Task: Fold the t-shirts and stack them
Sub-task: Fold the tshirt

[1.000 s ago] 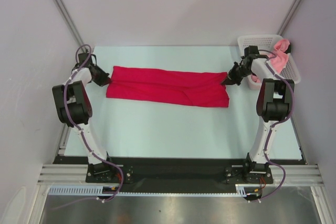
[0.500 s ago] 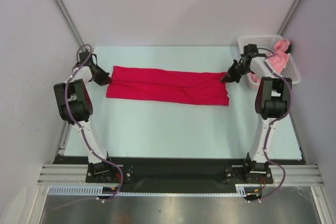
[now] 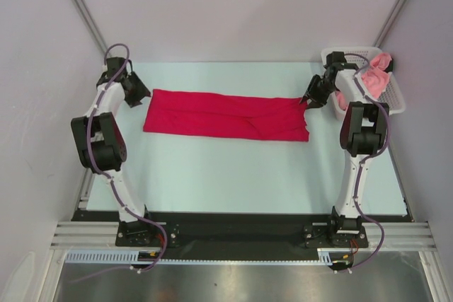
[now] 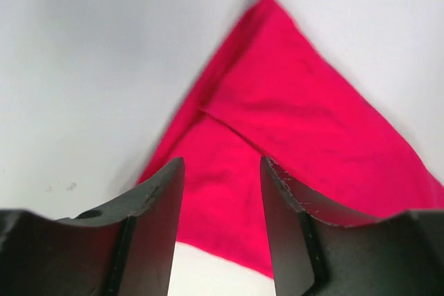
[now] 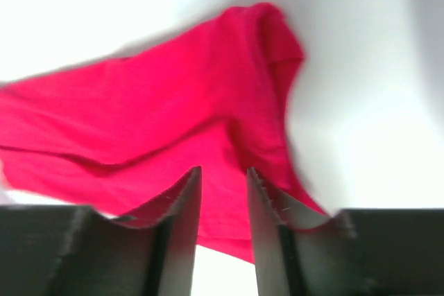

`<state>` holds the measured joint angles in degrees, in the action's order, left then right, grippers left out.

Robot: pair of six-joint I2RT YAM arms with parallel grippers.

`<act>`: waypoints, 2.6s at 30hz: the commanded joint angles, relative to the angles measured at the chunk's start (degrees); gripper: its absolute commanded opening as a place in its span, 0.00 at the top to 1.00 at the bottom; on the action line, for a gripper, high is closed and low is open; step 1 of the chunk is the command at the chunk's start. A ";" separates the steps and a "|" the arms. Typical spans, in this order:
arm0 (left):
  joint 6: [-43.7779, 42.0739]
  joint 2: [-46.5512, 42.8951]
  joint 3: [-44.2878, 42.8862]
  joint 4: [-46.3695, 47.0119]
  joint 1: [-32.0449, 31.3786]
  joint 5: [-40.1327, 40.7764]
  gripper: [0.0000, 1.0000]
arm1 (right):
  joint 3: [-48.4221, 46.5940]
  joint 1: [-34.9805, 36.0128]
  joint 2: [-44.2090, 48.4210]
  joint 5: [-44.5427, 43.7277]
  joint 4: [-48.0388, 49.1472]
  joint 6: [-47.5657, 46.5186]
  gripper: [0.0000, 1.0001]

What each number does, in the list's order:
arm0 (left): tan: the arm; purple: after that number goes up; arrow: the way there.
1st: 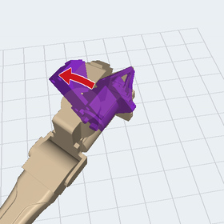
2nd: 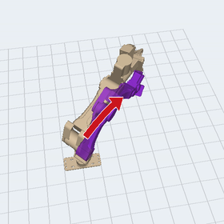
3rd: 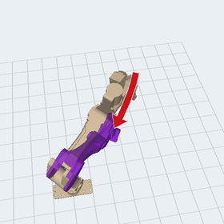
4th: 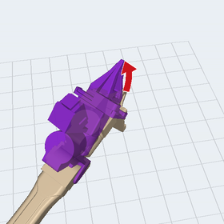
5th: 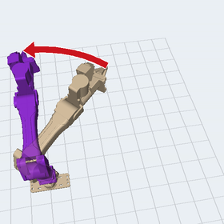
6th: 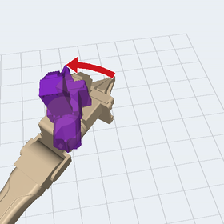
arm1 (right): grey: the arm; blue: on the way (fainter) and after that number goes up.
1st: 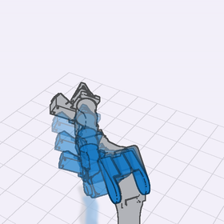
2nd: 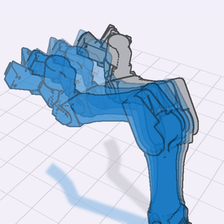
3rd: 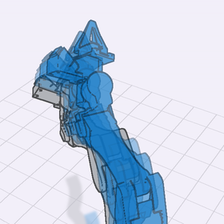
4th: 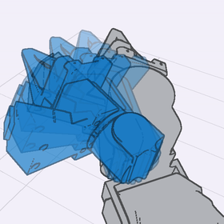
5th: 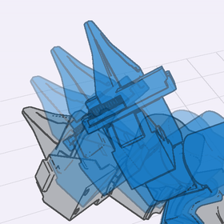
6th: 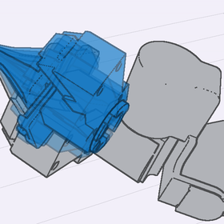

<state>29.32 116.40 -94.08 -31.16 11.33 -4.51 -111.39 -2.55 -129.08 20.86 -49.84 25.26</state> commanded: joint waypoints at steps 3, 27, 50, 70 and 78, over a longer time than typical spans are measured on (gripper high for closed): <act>-6.56 -10.40 5.39 -0.31 -6.75 -3.30 0.48 | -2.08 1.76 7.52 -14.44 -6.49 -6.71 0.55; -5.41 5.24 6.45 3.56 -13.62 -14.74 0.54 | 7.15 26.63 2.61 2.96 15.99 6.56 0.74; -4.10 -17.50 19.62 4.08 -8.09 -10.87 0.43 | 0.71 26.45 5.99 0.23 8.90 5.33 0.65; 6.28 -16.40 34.06 12.88 8.27 -8.85 0.26 | 59.17 6.51 46.19 2.16 31.37 22.64 0.43; 7.33 -10.15 28.88 13.58 8.35 -8.76 0.28 | 68.94 3.34 46.90 1.91 40.97 29.14 0.38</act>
<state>35.64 103.92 -63.00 -18.59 19.31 -13.74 -43.29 0.93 -83.64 23.33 -15.35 51.09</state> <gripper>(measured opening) 0.729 0.621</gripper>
